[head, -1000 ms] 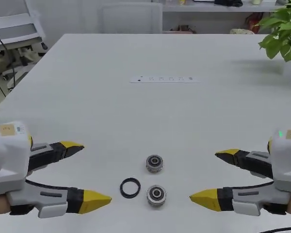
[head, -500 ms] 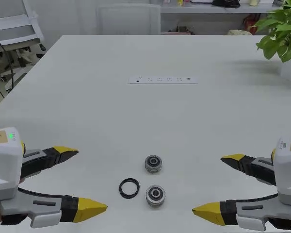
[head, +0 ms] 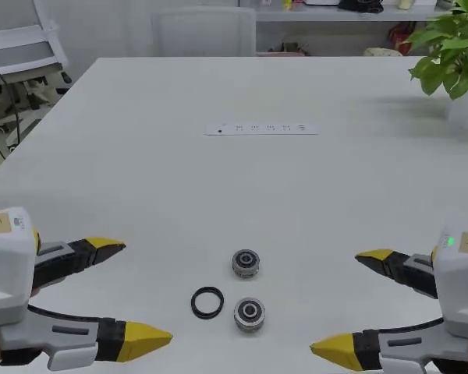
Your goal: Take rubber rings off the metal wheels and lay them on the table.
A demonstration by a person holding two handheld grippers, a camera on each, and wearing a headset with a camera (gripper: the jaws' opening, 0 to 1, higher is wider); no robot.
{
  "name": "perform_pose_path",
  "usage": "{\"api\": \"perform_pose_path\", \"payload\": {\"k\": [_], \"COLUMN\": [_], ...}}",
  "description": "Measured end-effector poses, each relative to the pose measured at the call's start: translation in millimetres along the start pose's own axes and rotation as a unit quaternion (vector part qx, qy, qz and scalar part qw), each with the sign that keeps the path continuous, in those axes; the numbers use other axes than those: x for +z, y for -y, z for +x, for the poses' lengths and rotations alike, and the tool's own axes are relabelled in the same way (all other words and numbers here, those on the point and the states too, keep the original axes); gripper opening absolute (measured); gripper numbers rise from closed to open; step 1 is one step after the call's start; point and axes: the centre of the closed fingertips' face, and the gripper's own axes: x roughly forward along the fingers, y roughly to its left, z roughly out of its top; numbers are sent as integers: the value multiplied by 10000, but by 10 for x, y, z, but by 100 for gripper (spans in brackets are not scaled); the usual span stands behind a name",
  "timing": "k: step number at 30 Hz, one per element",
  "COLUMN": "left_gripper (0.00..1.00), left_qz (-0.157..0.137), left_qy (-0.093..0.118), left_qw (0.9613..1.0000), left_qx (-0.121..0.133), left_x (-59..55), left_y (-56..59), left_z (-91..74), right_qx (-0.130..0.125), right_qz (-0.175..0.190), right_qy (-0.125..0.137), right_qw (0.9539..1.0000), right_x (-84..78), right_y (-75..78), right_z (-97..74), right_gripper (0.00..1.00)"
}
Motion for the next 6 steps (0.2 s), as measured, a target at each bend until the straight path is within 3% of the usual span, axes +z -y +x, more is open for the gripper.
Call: {"api": "perform_pose_path", "payload": {"k": [6], "left_gripper": [88], "left_qz": [-11], "left_qy": [-26], "left_qw": [10000], "left_qx": [-2], "left_x": [-15], "left_y": [0], "left_z": [0], "right_qx": [16], "right_qz": [-4], "right_qy": [-40], "right_qw": [10000], "right_x": [-24], "right_y": [-12], "right_z": [-5], "right_gripper": [87]}}
